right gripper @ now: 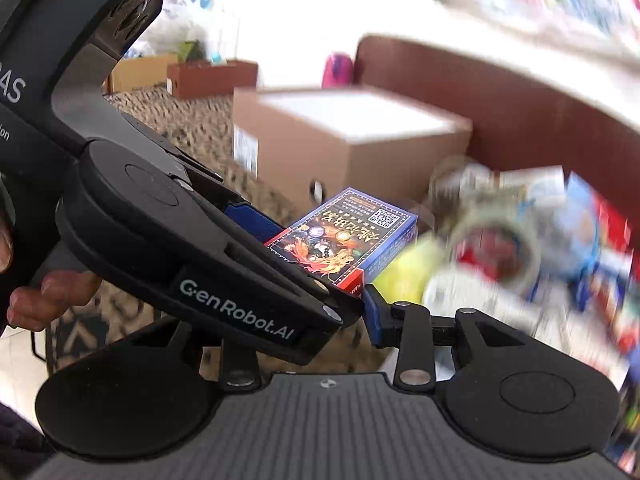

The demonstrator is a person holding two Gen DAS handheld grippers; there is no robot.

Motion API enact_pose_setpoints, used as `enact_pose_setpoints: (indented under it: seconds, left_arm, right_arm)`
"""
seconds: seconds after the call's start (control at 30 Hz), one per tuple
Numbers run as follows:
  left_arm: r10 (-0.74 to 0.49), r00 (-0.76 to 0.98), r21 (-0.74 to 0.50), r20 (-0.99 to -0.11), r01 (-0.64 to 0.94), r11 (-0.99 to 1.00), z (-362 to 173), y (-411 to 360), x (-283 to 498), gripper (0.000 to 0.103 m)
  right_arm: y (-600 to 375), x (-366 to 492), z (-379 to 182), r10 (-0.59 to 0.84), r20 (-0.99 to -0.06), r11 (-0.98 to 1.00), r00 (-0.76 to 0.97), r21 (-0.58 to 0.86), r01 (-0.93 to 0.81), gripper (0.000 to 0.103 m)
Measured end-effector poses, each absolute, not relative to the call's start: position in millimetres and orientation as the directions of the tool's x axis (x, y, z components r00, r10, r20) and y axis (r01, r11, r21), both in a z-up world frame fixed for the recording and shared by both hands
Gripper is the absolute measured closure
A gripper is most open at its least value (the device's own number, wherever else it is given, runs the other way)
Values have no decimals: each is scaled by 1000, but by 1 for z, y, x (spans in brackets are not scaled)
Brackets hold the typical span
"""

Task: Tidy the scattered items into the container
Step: 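Carry the card box with the left gripper over the white box and lower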

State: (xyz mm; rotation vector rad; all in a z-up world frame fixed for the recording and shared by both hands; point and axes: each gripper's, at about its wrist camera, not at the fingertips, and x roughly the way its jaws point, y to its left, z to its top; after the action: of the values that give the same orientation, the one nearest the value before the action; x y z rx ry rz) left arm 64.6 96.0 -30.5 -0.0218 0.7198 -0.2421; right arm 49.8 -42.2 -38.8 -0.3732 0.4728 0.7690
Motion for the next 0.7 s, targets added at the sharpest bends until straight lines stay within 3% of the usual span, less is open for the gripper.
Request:
enact_pose_setpoints:
  seconds: [0.17, 0.3, 0.47, 0.7]
  left_arm:
    - [-167, 805, -71, -569, 154, 985, 20, 125, 91, 36]
    - [-169, 818, -114, -549, 127, 985, 47, 155, 133, 37]
    - [-155, 808, -135, -569, 95, 986, 53, 180, 193, 37]
    - [-206, 734, -195, -647, 102, 975, 22, 204, 273, 38]
  right_arm:
    - [-14, 83, 6, 617, -452, 637, 644, -193, -746, 60]
    - [11, 129, 34, 623, -432, 660, 652, -157, -735, 59]
    - [40, 188, 46, 601, -470, 697, 646, -86, -712, 59]
    - [71, 260, 25, 529, -563, 742, 636, -58, -668, 59]
